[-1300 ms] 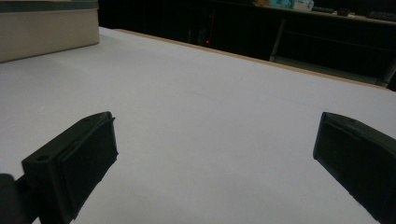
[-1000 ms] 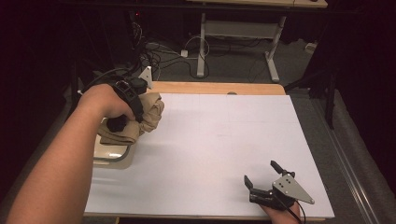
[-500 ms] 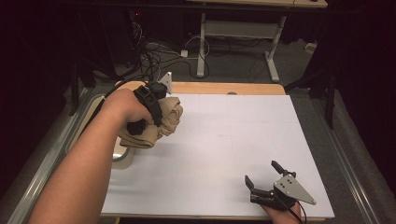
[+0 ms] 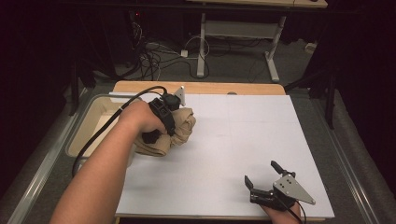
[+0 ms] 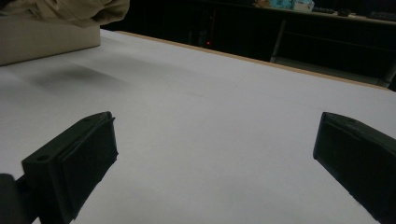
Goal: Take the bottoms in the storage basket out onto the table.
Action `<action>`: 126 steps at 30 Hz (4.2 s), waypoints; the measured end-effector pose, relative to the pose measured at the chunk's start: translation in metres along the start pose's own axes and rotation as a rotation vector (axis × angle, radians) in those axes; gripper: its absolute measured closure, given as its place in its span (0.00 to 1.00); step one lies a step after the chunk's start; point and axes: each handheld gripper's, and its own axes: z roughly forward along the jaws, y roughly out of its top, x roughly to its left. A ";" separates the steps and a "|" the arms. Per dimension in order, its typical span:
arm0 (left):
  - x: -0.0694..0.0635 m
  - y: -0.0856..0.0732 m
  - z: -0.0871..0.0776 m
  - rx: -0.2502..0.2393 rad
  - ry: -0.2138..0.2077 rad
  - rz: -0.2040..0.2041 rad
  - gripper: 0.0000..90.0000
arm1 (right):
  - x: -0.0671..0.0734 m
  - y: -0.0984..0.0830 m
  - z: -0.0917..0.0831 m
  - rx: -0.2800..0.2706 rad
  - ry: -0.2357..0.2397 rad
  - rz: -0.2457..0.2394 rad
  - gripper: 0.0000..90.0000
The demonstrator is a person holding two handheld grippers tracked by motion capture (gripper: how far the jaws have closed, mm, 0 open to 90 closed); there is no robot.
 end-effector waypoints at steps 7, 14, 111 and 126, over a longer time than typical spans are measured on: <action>-0.010 0.010 0.017 -0.021 -0.024 0.038 0.60 | 0.000 0.000 0.000 0.002 0.001 -0.001 0.01; -0.018 0.018 0.040 -0.034 -0.040 0.076 0.60 | 0.001 0.000 0.001 0.002 0.004 -0.003 0.01; -0.034 0.060 0.156 -0.695 -0.066 0.084 0.00 | 0.001 -0.003 0.001 0.013 0.004 -0.009 0.01; -0.033 0.055 0.151 -0.690 -0.136 0.084 0.00 | 0.002 -0.003 0.001 0.012 0.005 -0.012 0.01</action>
